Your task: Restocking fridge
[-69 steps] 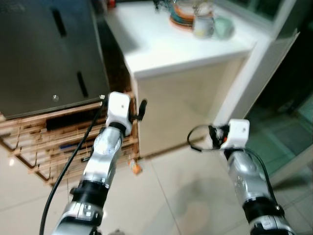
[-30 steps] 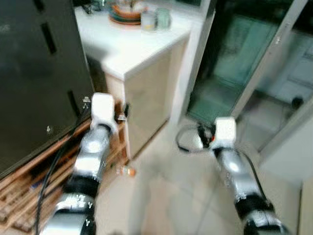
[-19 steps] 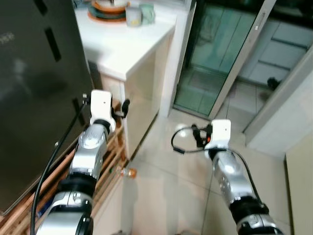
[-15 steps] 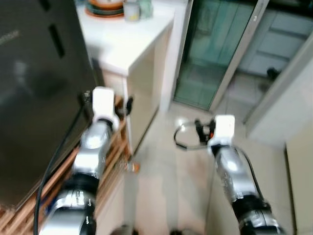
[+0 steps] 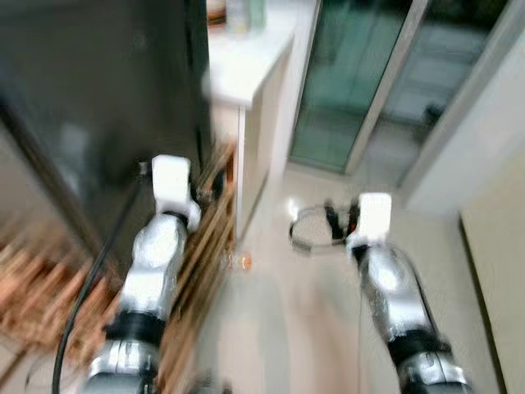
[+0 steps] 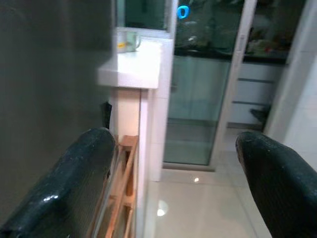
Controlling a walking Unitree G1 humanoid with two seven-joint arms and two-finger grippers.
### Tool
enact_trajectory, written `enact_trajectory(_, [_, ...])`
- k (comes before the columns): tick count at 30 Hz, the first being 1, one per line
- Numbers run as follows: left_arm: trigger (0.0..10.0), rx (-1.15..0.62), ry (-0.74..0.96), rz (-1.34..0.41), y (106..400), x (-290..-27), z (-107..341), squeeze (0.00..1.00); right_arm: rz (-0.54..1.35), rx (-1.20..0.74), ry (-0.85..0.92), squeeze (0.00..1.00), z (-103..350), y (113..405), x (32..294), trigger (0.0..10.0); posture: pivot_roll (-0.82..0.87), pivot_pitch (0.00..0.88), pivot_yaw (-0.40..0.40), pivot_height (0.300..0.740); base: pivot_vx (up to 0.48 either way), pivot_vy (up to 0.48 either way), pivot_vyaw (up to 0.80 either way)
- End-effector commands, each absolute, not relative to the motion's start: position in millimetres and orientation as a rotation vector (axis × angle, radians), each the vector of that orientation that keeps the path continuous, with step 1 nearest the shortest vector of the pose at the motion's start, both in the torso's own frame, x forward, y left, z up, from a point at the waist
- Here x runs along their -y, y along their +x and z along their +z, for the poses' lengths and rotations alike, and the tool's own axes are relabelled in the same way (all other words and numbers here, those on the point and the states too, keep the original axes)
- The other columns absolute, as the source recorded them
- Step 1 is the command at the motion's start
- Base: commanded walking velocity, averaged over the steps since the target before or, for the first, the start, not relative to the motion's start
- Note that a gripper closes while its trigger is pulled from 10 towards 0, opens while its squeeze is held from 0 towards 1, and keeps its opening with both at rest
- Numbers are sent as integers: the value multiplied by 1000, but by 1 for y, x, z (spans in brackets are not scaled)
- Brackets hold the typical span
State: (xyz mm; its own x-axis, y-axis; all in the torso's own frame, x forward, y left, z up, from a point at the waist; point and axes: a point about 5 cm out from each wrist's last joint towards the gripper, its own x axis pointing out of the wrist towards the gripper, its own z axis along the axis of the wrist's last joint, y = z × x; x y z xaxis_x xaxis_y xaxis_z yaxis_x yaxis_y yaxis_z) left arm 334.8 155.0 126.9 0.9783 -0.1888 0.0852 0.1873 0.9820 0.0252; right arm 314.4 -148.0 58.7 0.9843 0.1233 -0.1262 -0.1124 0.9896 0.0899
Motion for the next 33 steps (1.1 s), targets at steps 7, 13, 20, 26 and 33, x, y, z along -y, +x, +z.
enact_trajectory(7, [10000, 103, 20, -193, 338, -150, 132, 0, 106, -112, 78, 0, 63, 317, 155, 10000, -21, 0, -36, 740, -425, 0, 0])
enact_trajectory(13, [10000, 119, 35, -161, 336, -152, 134, 0, 112, -45, 69, 0, 77, 320, 154, 10000, -19, 0, -39, 740, -107, 0, 0])
enact_trajectory(20, [10000, 194, -35, -67, 334, -162, 157, 0, 103, 147, 62, 0, 112, 319, 156, 10000, -18, 0, -48, 740, 0, 0, 0])
enact_trajectory(26, [10000, 224, 12, -40, 346, -157, 173, 0, 114, 146, 62, 0, 117, 326, 154, 10000, -17, 0, -53, 740, 0, 0, 0])
enact_trajectory(33, [10000, 214, -4, -26, 348, -164, 178, 0, 133, 155, 73, 0, 123, 323, 152, 10000, -24, 0, -48, 740, 0, 0, 0])
